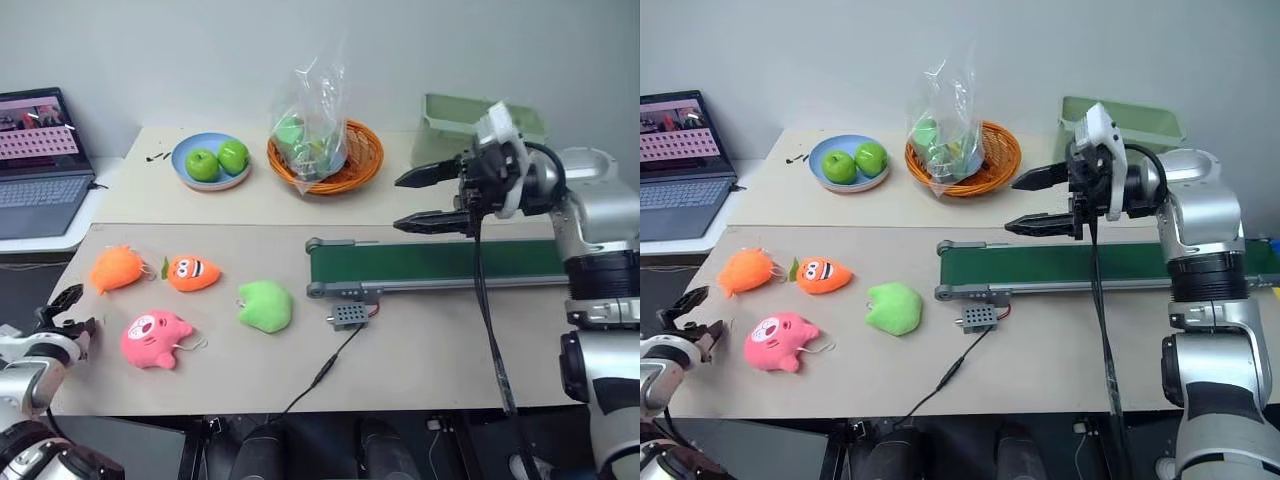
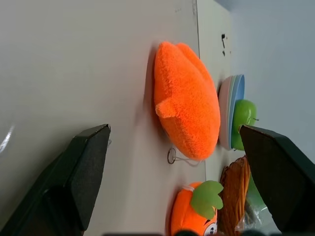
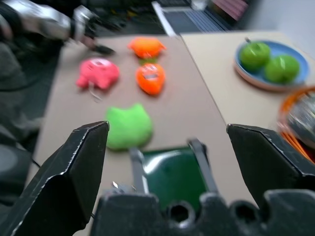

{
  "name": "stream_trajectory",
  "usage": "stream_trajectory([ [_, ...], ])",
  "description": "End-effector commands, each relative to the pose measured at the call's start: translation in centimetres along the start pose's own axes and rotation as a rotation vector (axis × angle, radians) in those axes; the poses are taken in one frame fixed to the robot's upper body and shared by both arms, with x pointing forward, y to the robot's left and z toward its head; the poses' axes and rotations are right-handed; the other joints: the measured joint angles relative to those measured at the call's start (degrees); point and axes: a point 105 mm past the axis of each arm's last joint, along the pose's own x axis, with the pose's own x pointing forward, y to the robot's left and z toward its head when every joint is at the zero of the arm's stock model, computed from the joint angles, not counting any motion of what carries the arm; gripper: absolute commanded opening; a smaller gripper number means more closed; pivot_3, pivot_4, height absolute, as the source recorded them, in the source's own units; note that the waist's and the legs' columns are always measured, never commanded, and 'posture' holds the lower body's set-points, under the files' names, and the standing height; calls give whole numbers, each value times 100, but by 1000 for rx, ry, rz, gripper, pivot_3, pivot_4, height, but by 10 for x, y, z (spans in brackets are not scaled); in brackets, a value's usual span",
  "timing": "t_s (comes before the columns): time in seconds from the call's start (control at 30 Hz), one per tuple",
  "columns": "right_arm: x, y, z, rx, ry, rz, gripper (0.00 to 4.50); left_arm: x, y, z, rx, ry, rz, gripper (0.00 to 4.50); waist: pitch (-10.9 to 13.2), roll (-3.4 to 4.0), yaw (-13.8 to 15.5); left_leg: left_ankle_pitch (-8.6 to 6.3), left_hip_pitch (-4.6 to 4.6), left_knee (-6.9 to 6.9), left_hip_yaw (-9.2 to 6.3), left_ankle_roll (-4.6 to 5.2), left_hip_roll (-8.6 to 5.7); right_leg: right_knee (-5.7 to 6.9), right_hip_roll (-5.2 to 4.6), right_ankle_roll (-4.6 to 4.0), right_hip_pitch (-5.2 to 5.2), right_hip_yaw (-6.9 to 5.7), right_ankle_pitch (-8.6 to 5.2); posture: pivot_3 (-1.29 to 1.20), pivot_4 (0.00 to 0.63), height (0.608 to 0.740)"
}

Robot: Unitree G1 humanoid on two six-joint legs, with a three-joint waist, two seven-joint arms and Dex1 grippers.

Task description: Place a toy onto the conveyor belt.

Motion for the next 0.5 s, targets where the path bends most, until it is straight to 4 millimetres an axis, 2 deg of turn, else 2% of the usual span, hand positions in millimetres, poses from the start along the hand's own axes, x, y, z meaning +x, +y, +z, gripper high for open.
stream_trajectory([
  [0.03,-7,12,16,-28,-15,28,4500,7,-10,5,41,-8,-43,4468,-1,-1,4,0,0,1,0,0,0,0,-1,0,2,-1,0,0,150,740],
  [0.27,-13,14,14,-21,21,-2,4500,20,-17,9,36,-25,-58,4468,-1,-2,12,1,1,0,1,-1,0,1,-1,0,0,-2,0,0,150,740],
  [0.5,-16,14,18,-23,43,-18,4500,35,-23,-2,58,-1,-71,4468,-1,-2,10,1,-4,0,2,-1,0,0,-1,1,-3,-3,0,0,150,740],
])
